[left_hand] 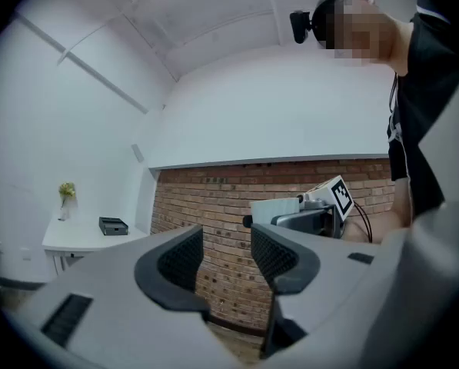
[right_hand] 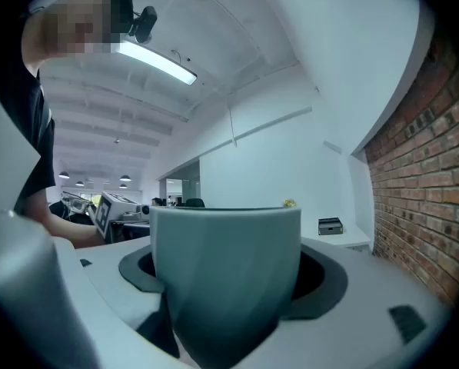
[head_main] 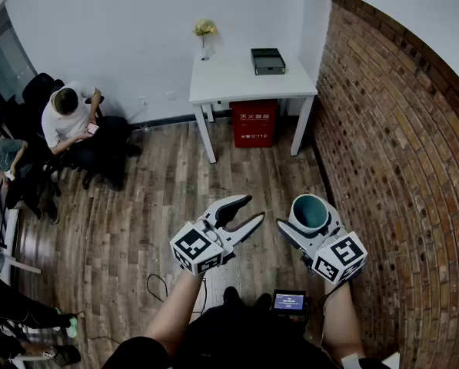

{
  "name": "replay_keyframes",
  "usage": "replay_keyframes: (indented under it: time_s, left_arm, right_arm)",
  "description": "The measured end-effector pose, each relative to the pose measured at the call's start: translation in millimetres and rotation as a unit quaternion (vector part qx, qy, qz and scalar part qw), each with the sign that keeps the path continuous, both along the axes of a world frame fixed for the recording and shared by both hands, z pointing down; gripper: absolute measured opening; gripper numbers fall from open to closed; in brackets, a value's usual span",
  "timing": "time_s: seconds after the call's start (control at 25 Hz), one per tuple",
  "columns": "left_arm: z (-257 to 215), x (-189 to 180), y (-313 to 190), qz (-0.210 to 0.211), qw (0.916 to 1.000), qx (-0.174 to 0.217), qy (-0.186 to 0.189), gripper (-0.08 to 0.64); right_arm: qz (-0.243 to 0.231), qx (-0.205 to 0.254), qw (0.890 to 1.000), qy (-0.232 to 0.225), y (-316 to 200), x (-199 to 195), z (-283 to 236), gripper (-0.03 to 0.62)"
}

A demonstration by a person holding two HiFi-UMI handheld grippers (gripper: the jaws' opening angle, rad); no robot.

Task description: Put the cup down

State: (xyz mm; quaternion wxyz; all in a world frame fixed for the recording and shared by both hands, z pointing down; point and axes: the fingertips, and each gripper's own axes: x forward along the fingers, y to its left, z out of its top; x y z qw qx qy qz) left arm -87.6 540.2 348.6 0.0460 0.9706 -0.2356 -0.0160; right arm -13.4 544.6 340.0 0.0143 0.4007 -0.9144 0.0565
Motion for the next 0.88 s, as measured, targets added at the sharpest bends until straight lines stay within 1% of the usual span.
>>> replay_keyframes:
  time_s: [0.32, 0.52, 0.88]
  left_arm:
    - [-1, 0, 1, 0.004, 1.0, 0.003, -0.003, 0.187]
    - [0, -1, 2, 0.002, 1.0, 0.003, -0.003, 0.187]
    - [4, 9, 2, 0.004, 1.0, -0.002, -0.007, 0.187]
  right_arm:
    - [-0.001, 0.0, 1.0, 0.003, -1, -2, 1, 0.405]
    - [-0.001, -0.001, 1.0, -0.006, 0, -2, 1, 0.405]
    - [0.003, -0.005, 1.0, -0.006, 2, 11, 4, 0.405]
